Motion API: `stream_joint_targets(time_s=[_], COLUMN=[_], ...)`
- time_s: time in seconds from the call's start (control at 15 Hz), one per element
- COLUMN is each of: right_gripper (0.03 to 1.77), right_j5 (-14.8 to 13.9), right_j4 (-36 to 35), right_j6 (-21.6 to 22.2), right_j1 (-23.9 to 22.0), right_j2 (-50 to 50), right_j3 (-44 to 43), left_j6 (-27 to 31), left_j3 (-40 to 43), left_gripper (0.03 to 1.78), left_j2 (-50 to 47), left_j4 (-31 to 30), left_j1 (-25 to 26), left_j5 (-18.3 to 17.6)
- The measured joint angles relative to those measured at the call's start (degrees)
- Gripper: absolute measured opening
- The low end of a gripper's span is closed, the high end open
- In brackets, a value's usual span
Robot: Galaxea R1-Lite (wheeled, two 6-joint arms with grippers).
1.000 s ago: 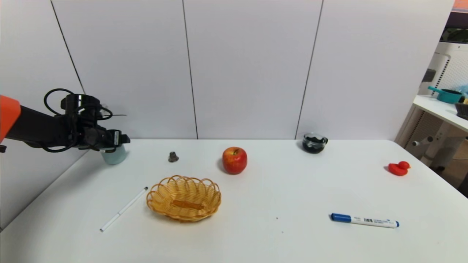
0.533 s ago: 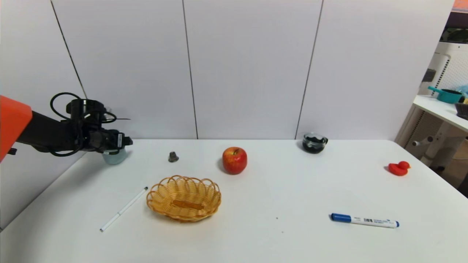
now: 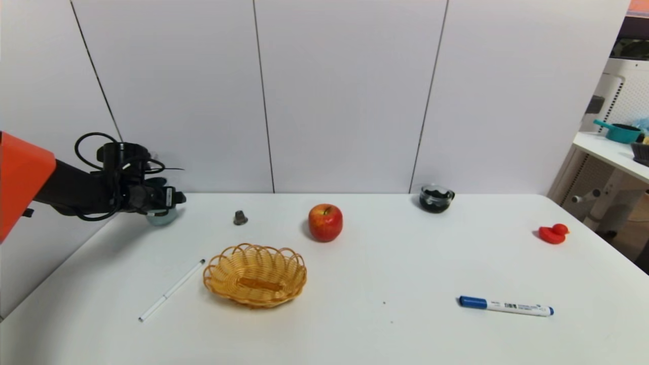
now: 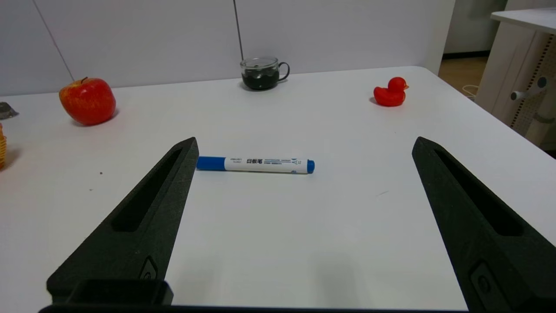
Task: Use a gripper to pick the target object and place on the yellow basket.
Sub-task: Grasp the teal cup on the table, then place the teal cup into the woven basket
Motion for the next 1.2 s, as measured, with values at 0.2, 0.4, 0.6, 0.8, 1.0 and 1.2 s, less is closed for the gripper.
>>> stream_joint_targets(time_s=[0.2, 0.4, 0.6, 0.8, 1.0, 1.2], right_gripper=[1.7, 1.7, 1.7, 1.7, 1.7, 1.7], right_j5=[0.0, 0.0, 0.0, 0.0, 0.0, 0.0], right_j4=[0.0, 0.0, 0.0, 0.0, 0.0, 0.0], right_j6=[0.0, 0.0, 0.0, 0.0, 0.0, 0.0], right_j1=[0.0, 0.0, 0.0, 0.0, 0.0, 0.0], right_j2=[0.0, 0.0, 0.0, 0.0, 0.0, 0.0], right_j3=[0.0, 0.0, 0.0, 0.0, 0.0, 0.0], left_j6=[0.0, 0.0, 0.0, 0.0, 0.2, 2.3], left_j3=[0.0, 0.0, 0.0, 0.0, 0.0, 0.0], left_gripper=[1.33, 1.15, 1.14, 1.14, 1.14, 1.14], left_j2=[0.2, 0.4, 0.2, -1.2, -5.0, -11.0], left_j4=[0.0, 0.0, 0.0, 0.0, 0.5, 0.9], left_j1=[-0.2, -0.2, -0.2, 0.0, 0.0, -0.1], left_j5=[0.0, 0.0, 0.0, 0.0, -0.3, -0.7])
